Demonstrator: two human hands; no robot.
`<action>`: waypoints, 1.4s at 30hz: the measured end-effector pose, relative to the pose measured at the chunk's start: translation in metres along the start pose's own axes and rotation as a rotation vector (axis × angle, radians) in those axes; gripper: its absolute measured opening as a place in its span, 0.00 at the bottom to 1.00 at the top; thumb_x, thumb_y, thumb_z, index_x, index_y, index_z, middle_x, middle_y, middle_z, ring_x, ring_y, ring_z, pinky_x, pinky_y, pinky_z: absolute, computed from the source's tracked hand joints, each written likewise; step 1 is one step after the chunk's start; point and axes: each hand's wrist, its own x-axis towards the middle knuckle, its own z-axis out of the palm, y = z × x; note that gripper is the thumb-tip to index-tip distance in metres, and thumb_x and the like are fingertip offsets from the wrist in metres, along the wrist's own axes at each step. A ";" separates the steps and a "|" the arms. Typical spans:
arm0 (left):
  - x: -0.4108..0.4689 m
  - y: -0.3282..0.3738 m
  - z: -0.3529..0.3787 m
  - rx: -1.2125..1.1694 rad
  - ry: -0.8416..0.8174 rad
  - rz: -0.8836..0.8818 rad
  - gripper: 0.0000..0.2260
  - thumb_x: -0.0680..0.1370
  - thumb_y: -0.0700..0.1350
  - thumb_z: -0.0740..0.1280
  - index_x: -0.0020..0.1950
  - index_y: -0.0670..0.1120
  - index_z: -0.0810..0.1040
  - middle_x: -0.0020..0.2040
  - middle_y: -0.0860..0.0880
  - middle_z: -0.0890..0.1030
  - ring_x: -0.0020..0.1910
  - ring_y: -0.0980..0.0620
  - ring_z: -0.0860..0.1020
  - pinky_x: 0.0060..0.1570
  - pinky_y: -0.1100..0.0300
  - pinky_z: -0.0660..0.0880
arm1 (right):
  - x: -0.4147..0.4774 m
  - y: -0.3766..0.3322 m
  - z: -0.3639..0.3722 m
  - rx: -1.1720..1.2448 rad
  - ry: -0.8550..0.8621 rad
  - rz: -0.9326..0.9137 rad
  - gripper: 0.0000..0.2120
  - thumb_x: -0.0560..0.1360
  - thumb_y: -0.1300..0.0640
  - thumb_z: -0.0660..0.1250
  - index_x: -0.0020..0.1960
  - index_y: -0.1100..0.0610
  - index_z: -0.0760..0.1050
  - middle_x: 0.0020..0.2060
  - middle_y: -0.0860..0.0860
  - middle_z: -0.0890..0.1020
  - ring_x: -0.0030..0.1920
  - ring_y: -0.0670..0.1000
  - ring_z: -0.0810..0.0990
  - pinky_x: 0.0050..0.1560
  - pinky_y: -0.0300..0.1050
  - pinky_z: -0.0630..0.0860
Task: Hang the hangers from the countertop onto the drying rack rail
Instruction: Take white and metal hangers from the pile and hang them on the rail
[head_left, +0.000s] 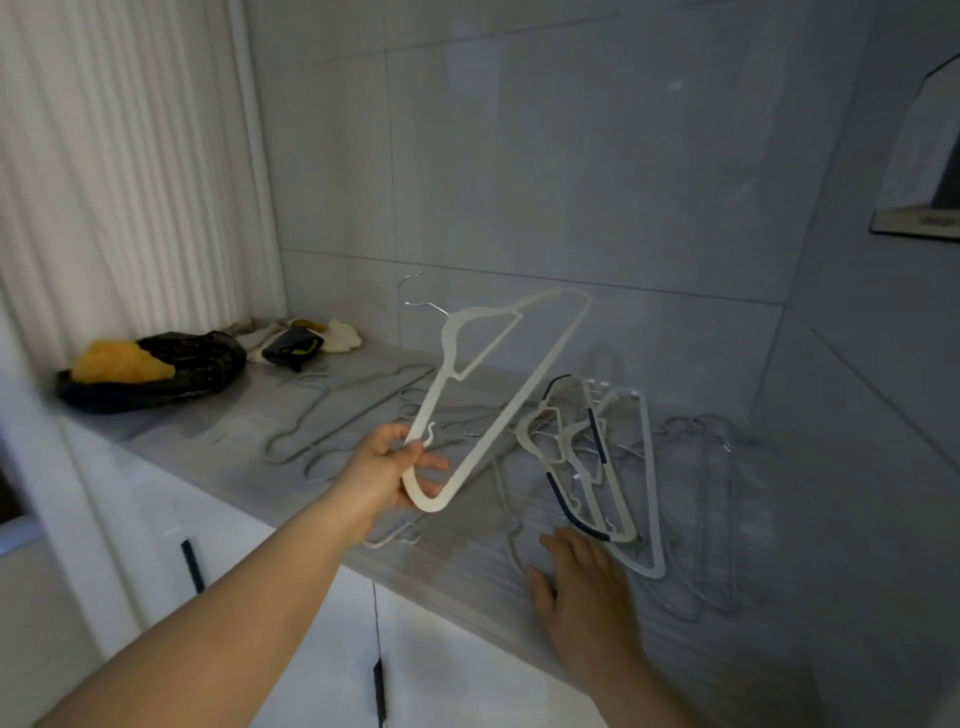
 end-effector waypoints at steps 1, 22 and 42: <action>-0.008 0.004 -0.010 0.041 0.025 0.025 0.10 0.80 0.37 0.54 0.42 0.46 0.68 0.23 0.52 0.81 0.17 0.58 0.75 0.20 0.68 0.73 | 0.000 -0.001 -0.002 0.039 0.039 -0.008 0.18 0.64 0.46 0.57 0.39 0.52 0.83 0.39 0.49 0.85 0.37 0.50 0.84 0.33 0.42 0.80; -0.384 0.065 -0.163 0.521 0.821 -0.001 0.06 0.78 0.40 0.59 0.41 0.46 0.71 0.29 0.53 0.84 0.29 0.57 0.82 0.28 0.71 0.76 | 0.015 -0.230 -0.137 0.411 -0.228 -0.840 0.12 0.78 0.61 0.57 0.59 0.61 0.73 0.43 0.57 0.77 0.45 0.56 0.75 0.41 0.45 0.66; -0.763 0.115 -0.269 0.990 1.404 -0.334 0.13 0.78 0.45 0.62 0.33 0.53 0.71 0.28 0.54 0.75 0.20 0.60 0.69 0.26 0.69 0.67 | -0.333 -0.567 -0.265 0.790 -0.399 -1.478 0.07 0.77 0.62 0.60 0.48 0.54 0.76 0.42 0.57 0.79 0.45 0.56 0.77 0.42 0.44 0.68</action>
